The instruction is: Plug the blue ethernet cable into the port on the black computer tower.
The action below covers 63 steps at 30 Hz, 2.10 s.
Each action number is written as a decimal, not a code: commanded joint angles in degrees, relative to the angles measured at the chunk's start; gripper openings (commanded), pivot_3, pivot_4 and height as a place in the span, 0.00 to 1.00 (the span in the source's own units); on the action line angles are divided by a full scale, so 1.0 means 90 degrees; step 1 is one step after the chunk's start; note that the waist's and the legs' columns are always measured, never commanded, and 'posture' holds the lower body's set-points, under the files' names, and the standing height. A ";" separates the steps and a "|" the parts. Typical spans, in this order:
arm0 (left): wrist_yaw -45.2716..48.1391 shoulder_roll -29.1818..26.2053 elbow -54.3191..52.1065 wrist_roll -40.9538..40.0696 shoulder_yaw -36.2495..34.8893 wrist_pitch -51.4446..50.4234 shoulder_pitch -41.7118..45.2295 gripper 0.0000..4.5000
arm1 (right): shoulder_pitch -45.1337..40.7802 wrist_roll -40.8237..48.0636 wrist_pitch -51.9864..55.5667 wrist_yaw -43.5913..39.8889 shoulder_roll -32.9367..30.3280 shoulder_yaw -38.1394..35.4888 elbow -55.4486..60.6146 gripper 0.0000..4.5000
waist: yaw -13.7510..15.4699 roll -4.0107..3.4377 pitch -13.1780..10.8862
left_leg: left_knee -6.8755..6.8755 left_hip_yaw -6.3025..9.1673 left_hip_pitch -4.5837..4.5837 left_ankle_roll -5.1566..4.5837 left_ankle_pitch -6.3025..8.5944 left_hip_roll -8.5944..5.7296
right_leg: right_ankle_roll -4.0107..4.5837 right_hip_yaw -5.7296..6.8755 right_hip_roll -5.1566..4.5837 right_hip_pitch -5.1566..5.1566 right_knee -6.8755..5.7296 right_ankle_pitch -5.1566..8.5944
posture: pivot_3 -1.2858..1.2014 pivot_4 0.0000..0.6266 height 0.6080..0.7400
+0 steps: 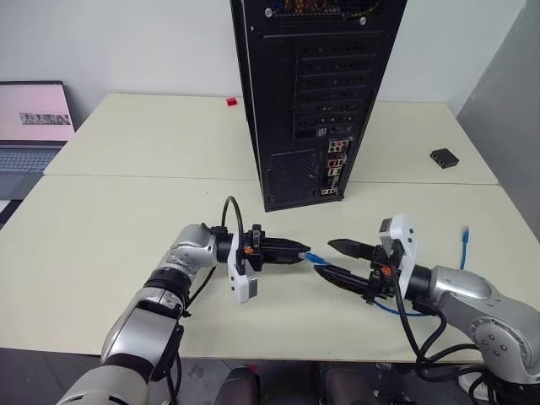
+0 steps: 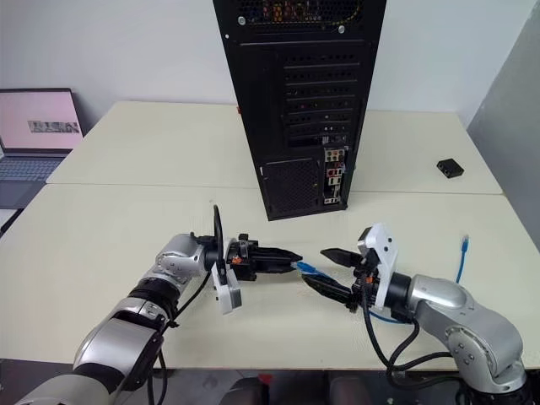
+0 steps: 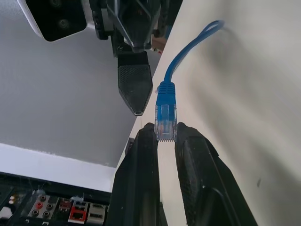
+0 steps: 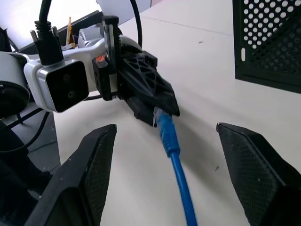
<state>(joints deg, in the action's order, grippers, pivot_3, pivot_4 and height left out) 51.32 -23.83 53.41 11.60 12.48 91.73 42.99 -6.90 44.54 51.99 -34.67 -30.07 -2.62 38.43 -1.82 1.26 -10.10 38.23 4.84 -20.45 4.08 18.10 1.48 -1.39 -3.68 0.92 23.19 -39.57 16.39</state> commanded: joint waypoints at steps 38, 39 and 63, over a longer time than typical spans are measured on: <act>-0.3400 -0.0517 -0.0721 0.2675 -0.0132 -0.0073 -0.0128 0.06 | -0.0186 0.0383 -0.0054 0.0466 0.0470 0.0279 -0.0368 0.13 | 0.0002 -0.0001 0.0000 | -0.0002 0.0007 0.0000 0.0000 0.0000 0.0002 | 0.0000 0.0011 -0.0003 0.0000 -0.0008 0.0000 | 0.52 0.24 1.00; -0.3441 -0.0525 -0.0735 0.2711 -0.0126 -0.0072 -0.0137 0.06 | -0.0173 0.0408 -0.0046 0.0470 0.0477 0.0273 -0.0356 0.08 | 0.0002 -0.0001 0.0000 | -0.0002 0.0008 0.0001 0.0000 0.0000 0.0001 | 0.0000 0.0011 -0.0003 0.0000 -0.0009 0.0000 | 0.52 0.24 1.00; -0.4039 -0.0839 -0.0299 0.2327 0.0917 -0.0230 0.0014 0.37 | -0.0114 0.0590 -0.0005 0.0514 0.0416 0.0325 -0.0254 0.00 | 0.0002 -0.0001 0.0001 | -0.0002 0.0008 0.0000 0.0000 0.0000 0.0001 | 0.0000 0.0012 -0.0005 0.0001 -0.0012 0.0000 | 0.52 0.24 1.00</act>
<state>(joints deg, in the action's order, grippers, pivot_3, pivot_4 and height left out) 14.93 -30.55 50.29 35.07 19.47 89.96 42.01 -7.57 48.45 52.95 -29.82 -26.25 1.11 33.99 -1.80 1.25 -10.10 38.21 4.91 -20.45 4.08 18.10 1.49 -1.39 -3.56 0.87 23.20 -39.68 16.39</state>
